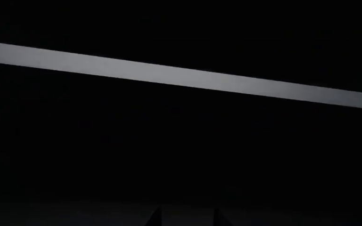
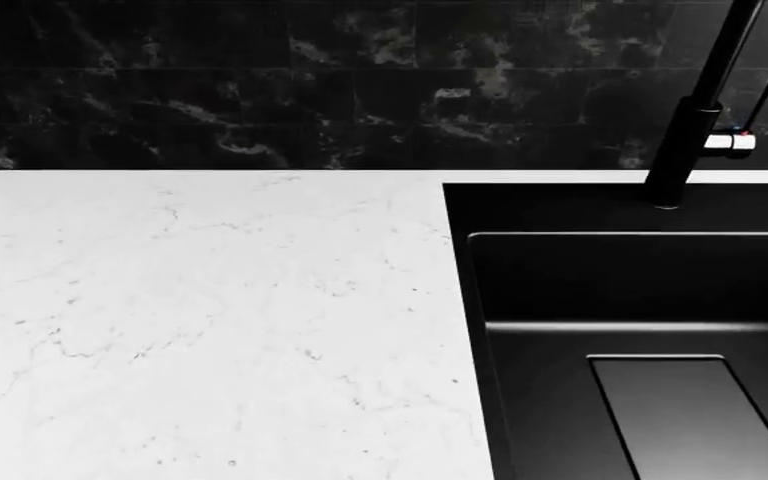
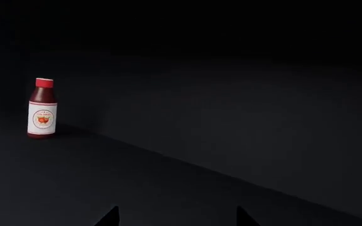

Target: Pick and place the shaker into the drawer. Then close the cabinet.

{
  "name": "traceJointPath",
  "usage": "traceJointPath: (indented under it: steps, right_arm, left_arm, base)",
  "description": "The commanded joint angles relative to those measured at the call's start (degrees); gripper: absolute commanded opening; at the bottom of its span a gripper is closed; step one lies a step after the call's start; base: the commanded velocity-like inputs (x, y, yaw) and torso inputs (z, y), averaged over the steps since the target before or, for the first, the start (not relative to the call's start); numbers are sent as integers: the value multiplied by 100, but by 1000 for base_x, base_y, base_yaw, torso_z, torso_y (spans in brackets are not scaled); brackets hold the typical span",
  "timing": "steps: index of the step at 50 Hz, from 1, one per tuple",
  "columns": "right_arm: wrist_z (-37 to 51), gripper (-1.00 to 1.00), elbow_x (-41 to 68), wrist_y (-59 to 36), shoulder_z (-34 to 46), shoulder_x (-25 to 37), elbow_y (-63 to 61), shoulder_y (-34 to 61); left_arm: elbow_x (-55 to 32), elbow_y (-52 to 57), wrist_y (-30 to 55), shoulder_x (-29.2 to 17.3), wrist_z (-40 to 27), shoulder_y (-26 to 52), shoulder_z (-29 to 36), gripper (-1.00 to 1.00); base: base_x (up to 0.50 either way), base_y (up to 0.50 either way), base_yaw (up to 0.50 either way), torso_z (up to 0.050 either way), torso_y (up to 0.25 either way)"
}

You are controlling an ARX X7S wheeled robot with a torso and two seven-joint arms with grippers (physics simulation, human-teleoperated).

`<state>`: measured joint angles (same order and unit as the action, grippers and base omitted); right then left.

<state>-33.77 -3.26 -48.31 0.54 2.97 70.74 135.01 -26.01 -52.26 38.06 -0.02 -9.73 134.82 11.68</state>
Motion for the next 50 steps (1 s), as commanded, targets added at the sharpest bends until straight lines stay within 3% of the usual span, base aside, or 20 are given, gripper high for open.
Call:
traceJointPath:
  steps: [1, 9, 14, 19, 26, 34, 39, 50]
  right_arm:
    - [245, -100, 151, 291, 166, 153, 421, -13]
    - [213, -100, -25, 218, 143, 92, -465, -2]
    - [-392, -100, -756, -182, 187, -258, -2683, -1]
    - [-636, -100, -608, -428, 844, -296, -4383, -1]
    - [-838, -100, -889, -853, 1125, -296, -5163, -1]
    - [-889, -100, -800, -2181, 1403, -285, -6366, -5]
    - [-798, -100, -744, -3144, 1400, -198, -7715, -849]
    - [-552, -100, -603, -3551, 1298, -155, -8290, -1408]
  left_arm:
    - [-186, 34, -2, 1, -70, 18, 115, -100]
    - [-305, 186, 104, 1, -115, 18, 69, -100]
    - [-529, 892, 398, 1, -298, 18, -515, -100]
    - [-898, 1885, 706, -1, -644, 18, -1089, -100]
    - [-1611, 2666, 1051, -99, -1174, 18, -1333, -100]
    - [-2758, 3073, 1365, -318, -1862, 18, -1335, -100]
    - [-3193, 3351, 1687, -325, -2188, -180, -1423, -100]
    - [-3453, 3698, 1763, -368, -2355, -548, -1414, -100]
  base:
    - [0, 0, 0, 0, 0]
    - [1, 0, 0, 0, 0]
    - [0, 0, 0, 0, 0]
    - [0, 0, 0, 0, 0]
    - [-429, 13, 0, 0, 2]
    - [-500, 0, 0, 0, 0]
    - [-500, 0, 0, 0, 0]
    - [-500, 0, 0, 0, 0]
